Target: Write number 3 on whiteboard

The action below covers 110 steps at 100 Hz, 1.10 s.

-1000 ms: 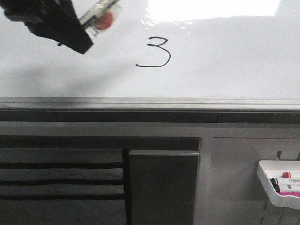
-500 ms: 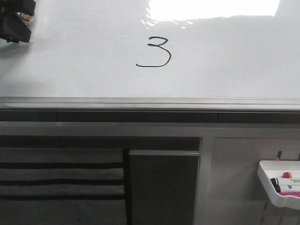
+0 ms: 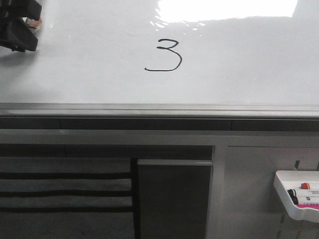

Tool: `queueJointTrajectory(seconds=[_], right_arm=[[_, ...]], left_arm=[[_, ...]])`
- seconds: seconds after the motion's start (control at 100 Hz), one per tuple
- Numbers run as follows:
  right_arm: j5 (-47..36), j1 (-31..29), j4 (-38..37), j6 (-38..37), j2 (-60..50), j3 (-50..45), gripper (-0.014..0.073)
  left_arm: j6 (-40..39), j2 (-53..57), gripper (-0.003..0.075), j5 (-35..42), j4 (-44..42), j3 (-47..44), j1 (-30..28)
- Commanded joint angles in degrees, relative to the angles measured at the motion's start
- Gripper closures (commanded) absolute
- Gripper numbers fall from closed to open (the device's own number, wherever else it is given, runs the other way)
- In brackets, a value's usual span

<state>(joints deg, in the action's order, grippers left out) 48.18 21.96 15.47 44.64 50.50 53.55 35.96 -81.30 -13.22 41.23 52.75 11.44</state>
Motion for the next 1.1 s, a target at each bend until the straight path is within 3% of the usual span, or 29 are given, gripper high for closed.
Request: queueJointTrajectory(seconds=[0.0,0.21,0.35,0.46,0.55,0.71,0.77,0.93,1.09], right_arm=[[-2.79,-0.39,0.96,0.06,-0.63,1.69,0.0207],[-2.65,-0.39,0.96,0.06,-0.63,1.69,0.0207],[-2.65,-0.39,0.96,0.06,-0.78,1.69,0.0207],[-1.80,-0.39,0.48,-2.58,-2.46,1.82,0.0207],[-1.46,-0.39,-5.55,-12.87,-4.59,1.82,0.0207],[2.57,-0.39,-25.48,-45.32,-7.90,1.82,0.0207],[3.96,-0.39,-29.30,-52.78,-9.05,1.41,0.0214],[-4.68,-0.39,-28.83,-57.17,-15.24,-4.41,0.0339],[-14.75,-0.39,-28.83,-57.07,-22.06,-11.80,0.0477]], left_arm=[[-0.31,1.70,0.0572,1.53,1.80,1.54,-0.19],[-0.31,1.70,0.0398,1.75,1.89,1.54,-0.19],[-0.21,1.70,0.0395,2.45,0.34,1.64,-0.19],[-0.21,3.23,0.0395,-1.35,-5.91,2.69,-0.27],[-0.21,6.41,0.0395,-6.87,-11.55,3.89,-0.27],[-0.73,15.57,0.0395,-20.09,-16.66,5.83,-0.27],[-2.98,19.25,0.0395,-23.55,-19.02,5.83,-0.27],[-11.06,30.33,0.0398,-25.71,-25.21,1.40,-0.27],[-14.08,42.48,0.0492,-14.28,-25.36,-10.42,-0.27]])
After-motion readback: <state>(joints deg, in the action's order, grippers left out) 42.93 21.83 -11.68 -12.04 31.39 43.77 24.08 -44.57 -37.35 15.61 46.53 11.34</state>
